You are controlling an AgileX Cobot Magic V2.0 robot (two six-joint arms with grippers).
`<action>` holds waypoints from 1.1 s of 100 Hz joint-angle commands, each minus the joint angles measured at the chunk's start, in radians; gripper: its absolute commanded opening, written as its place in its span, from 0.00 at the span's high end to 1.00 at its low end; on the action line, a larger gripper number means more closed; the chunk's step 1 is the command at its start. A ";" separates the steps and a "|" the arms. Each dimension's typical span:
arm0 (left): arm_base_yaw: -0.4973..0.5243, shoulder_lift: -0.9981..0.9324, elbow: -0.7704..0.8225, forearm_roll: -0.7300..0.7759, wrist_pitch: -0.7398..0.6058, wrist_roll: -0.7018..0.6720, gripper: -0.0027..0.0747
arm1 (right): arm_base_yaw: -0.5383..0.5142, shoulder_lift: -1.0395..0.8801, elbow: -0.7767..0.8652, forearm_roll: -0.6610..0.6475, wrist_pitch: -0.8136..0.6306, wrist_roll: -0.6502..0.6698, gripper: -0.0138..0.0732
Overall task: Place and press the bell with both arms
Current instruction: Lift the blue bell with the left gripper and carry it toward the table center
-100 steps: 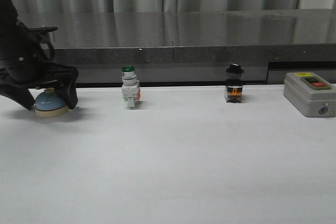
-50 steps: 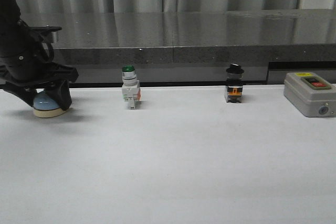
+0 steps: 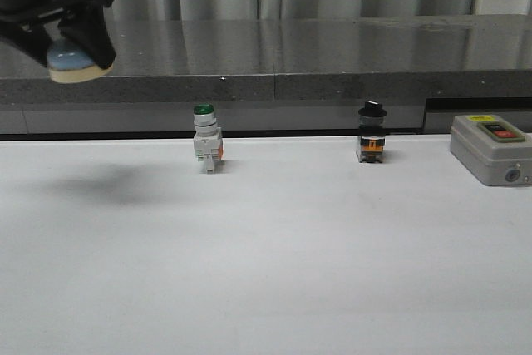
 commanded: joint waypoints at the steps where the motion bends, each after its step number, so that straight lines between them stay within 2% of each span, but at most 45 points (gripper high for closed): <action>1: -0.053 -0.080 -0.028 -0.027 -0.019 -0.003 0.84 | -0.005 -0.018 -0.014 -0.001 -0.085 -0.009 0.91; 18: -0.175 -0.083 -0.028 -0.027 -0.019 -0.003 0.84 | -0.005 -0.018 -0.014 -0.001 -0.085 -0.009 0.91; 35: -0.310 -0.042 -0.026 -0.027 -0.078 -0.003 0.84 | -0.005 -0.018 -0.014 -0.001 -0.085 -0.009 0.91; 56: -0.423 0.053 -0.026 -0.028 -0.140 -0.003 0.84 | -0.005 -0.018 -0.014 -0.001 -0.085 -0.009 0.91; 82: -0.490 0.176 -0.026 -0.031 -0.199 -0.003 0.84 | -0.005 -0.018 -0.014 -0.001 -0.085 -0.009 0.91; 110: -0.497 0.237 -0.026 -0.054 -0.199 -0.003 0.84 | -0.005 -0.018 -0.014 -0.001 -0.085 -0.009 0.91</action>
